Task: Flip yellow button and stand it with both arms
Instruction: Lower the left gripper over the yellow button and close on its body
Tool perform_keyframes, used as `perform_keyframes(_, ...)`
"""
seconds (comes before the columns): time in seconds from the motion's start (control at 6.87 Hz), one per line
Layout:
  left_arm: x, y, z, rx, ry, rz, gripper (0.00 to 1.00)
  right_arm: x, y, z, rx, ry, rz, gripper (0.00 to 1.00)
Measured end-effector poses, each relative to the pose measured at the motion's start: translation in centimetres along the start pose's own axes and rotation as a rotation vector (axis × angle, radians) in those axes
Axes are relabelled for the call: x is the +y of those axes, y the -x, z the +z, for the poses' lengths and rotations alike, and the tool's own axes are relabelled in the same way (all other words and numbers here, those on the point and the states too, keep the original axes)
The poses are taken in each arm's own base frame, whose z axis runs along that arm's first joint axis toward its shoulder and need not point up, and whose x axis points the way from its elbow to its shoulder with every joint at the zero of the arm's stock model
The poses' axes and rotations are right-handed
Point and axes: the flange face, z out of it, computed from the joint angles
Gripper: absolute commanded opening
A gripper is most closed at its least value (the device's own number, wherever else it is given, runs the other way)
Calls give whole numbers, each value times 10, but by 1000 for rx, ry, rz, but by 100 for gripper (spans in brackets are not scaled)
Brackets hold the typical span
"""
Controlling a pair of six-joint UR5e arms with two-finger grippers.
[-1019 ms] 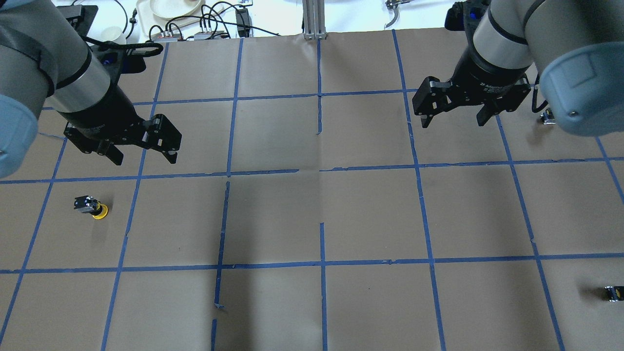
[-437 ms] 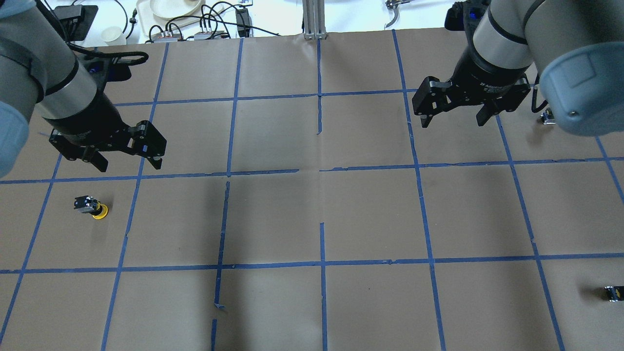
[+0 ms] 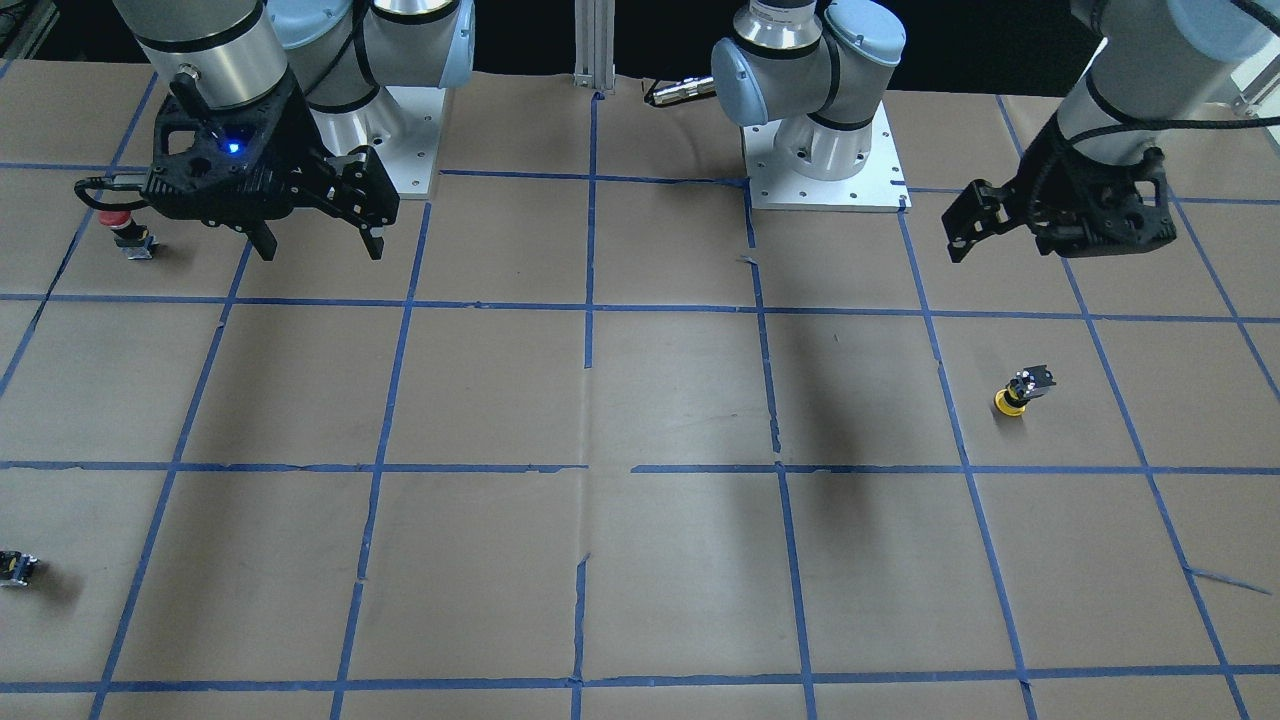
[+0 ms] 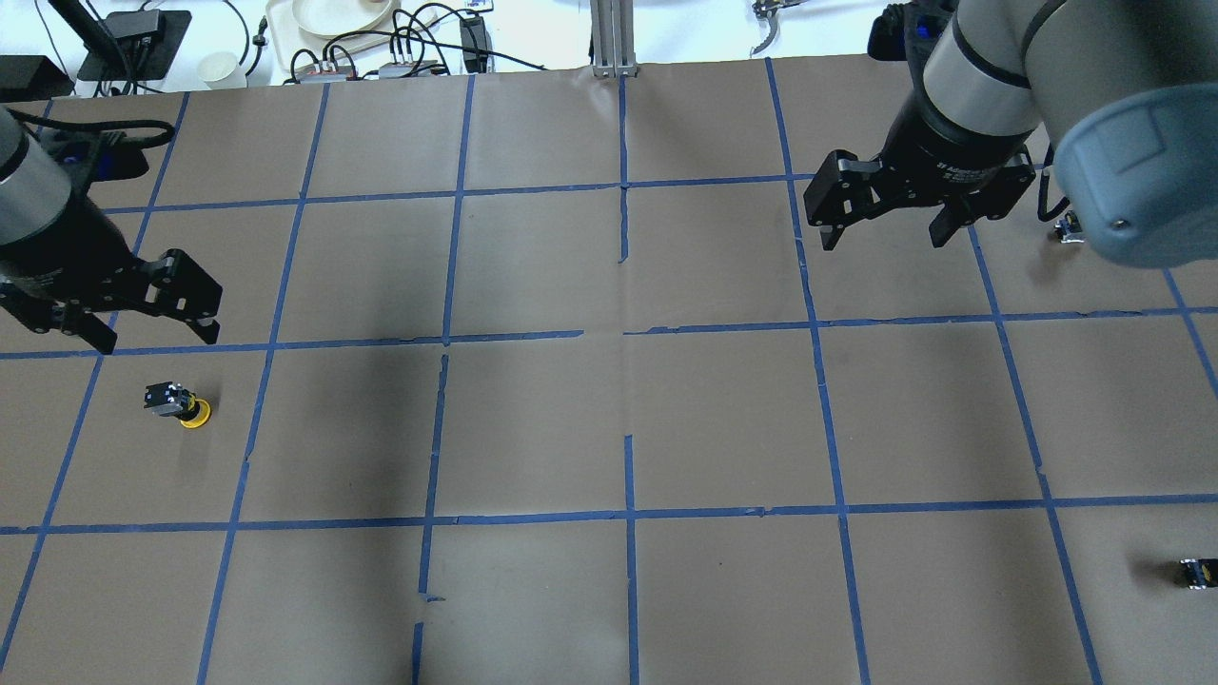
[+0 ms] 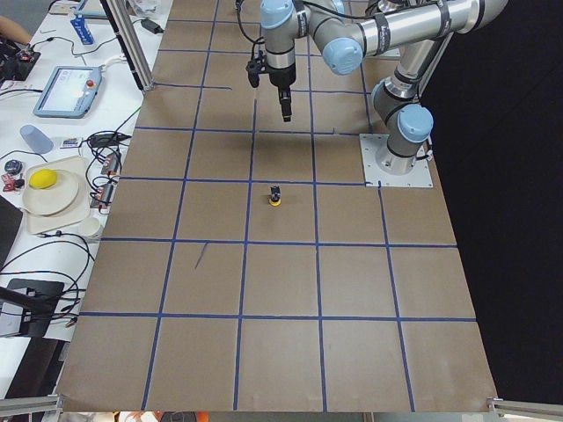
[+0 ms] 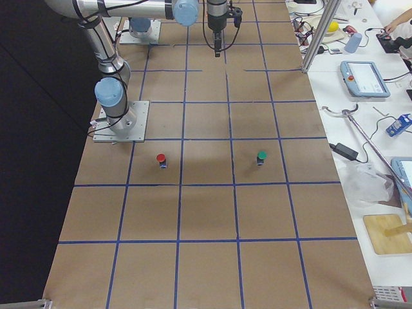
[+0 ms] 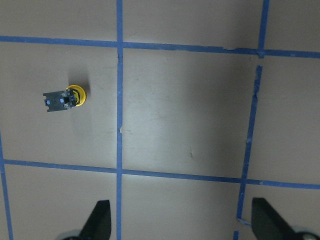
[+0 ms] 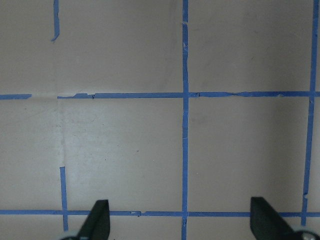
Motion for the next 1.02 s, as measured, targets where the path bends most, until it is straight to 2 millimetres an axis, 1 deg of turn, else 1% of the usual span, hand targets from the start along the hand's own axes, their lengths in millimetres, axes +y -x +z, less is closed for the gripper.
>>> perform_keyframes(0.15,-14,40,24,12,1,-13,100,1,0,-1,-1,-1,0,100)
perform_keyframes(0.29,-27,74,50,21,5,5,100,1,0,-1,-2,0,1,100)
perform_keyframes(0.44,-37,94,74,33,26,21,100,1,1,0,-2,3,2,100)
perform_keyframes(0.73,-57,111,115,53,61,32,100,-1,0,2,-2,3,4,100)
perform_keyframes(0.87,-68,117,133,52,61,37,95,-2,0,3,-2,3,4,100)
perform_keyframes(1.02,-75,121,147,54,66,43,94,-3,0,3,-2,1,4,100)
